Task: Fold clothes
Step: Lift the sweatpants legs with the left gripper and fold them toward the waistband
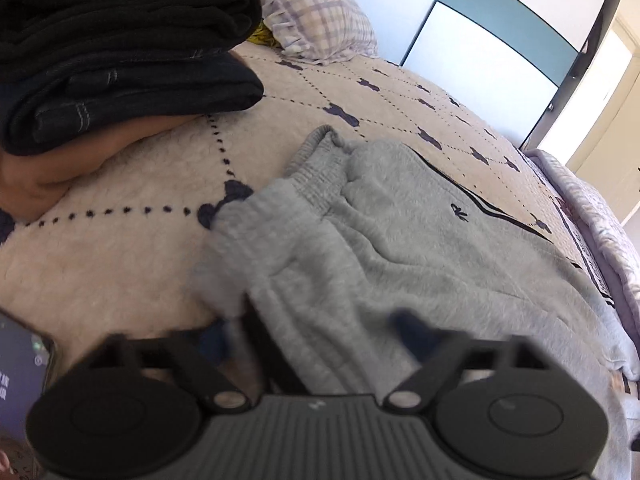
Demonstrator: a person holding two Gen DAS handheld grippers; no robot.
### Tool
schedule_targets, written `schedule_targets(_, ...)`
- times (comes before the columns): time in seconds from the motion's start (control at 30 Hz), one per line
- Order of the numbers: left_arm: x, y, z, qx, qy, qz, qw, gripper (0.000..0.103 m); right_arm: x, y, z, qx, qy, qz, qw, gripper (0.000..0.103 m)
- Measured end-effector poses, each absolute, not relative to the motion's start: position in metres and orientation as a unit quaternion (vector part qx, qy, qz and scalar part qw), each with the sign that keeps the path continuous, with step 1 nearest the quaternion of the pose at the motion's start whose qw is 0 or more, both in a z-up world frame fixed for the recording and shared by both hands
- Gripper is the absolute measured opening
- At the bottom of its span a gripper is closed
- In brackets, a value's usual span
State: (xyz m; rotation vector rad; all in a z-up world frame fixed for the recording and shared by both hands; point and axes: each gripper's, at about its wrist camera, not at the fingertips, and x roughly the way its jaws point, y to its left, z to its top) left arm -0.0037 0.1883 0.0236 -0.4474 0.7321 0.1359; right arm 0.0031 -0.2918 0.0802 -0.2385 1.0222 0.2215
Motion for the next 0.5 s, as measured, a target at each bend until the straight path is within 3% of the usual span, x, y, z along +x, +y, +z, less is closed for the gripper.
schedule_targets(0.07, -0.007, 0.190, 0.024, -0.222, 0.351, 0.059, 0.908, 0.033, -0.016, -0.316, 0.096, -0.058, 0.479, 0.105, 0.870, 0.034)
schedule_targets(0.13, -0.018, 0.190, 0.026, -0.220, 0.349, 0.055, 0.909, 0.025, -0.036, -0.330, 0.103, -0.026, 0.476, 0.093, 0.874, 0.041)
schedule_targets(0.5, -0.040, 0.210, 0.040, -0.206, 0.331, 0.062, 0.919, 0.027, -0.075, -0.384, 0.062, -0.003, 0.481, -0.042, 0.876, 0.041)
